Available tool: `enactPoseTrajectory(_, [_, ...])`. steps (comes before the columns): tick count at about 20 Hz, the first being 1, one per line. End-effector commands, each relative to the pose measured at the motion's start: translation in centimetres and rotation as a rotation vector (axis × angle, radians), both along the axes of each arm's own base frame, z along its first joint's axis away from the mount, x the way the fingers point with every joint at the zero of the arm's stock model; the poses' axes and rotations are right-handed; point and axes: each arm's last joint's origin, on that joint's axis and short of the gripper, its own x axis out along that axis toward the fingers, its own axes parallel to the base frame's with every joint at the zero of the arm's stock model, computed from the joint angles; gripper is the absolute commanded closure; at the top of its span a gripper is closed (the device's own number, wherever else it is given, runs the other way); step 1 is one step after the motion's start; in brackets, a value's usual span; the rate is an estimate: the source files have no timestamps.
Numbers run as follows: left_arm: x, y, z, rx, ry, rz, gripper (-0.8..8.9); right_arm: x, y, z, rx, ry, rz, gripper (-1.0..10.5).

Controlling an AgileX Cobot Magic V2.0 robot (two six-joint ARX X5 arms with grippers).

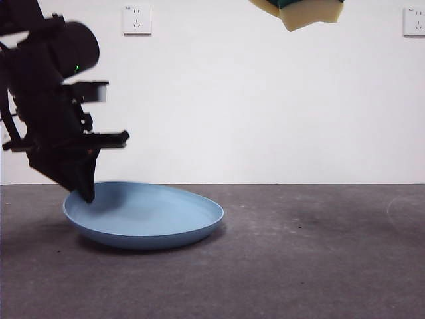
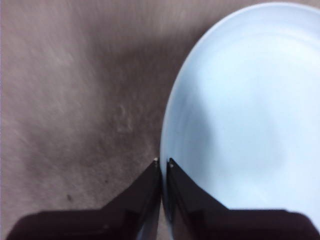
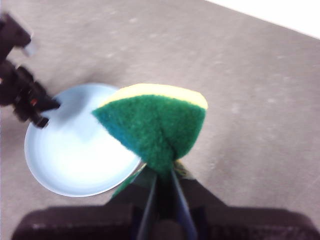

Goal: Pick up the plate,pick up the cloth,clean the plate with the cloth

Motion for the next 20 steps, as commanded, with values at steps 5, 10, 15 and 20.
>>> enactPoseTrajectory(5, [0.0, 0.0, -1.5, 0.019, 0.068, 0.017, 2.76, 1.8, 0.1, -1.1, -0.032, 0.016, -0.043, 9.6])
enactPoseTrajectory(10, [-1.5, -0.2, -1.2, -0.037, 0.197, 0.069, 2.79, 6.1, 0.8, -4.9, -0.114, 0.128, -0.116, 9.6])
enactPoseTrajectory(15, [-4.5, -1.8, 4.0, -0.09, 0.058, -0.028, 2.79, 11.2, 1.7, -11.3, -0.187, 0.281, -0.148, 9.6])
enactPoseTrajectory(20, [-9.0, -1.6, 10.2, -0.187, -0.149, -0.104, 2.79, 14.0, 1.8, -16.7, -0.166, 0.449, -0.104, 9.6])
